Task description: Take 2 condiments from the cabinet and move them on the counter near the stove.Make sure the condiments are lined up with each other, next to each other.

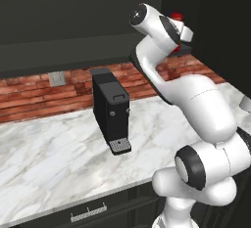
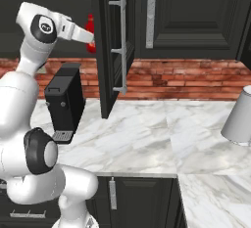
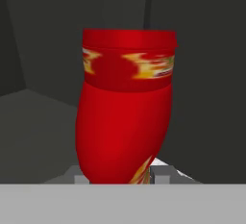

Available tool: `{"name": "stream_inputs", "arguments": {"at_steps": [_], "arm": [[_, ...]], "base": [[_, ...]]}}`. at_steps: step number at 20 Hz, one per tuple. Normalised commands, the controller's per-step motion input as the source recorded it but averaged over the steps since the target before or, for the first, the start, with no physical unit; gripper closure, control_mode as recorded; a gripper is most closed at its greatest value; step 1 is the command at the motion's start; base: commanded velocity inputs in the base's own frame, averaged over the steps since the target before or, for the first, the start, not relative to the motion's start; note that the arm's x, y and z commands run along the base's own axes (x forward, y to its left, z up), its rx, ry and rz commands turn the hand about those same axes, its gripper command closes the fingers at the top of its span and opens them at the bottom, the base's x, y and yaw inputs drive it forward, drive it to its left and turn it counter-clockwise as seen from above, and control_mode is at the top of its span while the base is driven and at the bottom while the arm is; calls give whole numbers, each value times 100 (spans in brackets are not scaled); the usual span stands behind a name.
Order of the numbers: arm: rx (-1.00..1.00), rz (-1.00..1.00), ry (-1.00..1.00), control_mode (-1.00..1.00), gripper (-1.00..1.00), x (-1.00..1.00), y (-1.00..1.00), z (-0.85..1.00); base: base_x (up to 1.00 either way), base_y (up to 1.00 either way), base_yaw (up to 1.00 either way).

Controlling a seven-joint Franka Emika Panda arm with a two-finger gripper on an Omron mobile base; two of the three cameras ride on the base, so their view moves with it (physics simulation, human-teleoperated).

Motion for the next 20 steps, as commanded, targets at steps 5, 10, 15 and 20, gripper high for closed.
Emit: {"name": "stream_inputs", "arguments": {"at_steps": [5, 10, 15, 20], "arm": [[-4, 34, 0, -100, 100, -100, 11, 10], [-7, 38, 0, -100, 100, -100, 12, 3], [-2, 38, -5, -100, 100, -100, 12, 0], [0, 36, -3, -100, 100, -84, 4, 1]], "base": [[0, 0, 0], [0, 0, 0], [0, 0, 0], [0, 0, 0]]}}
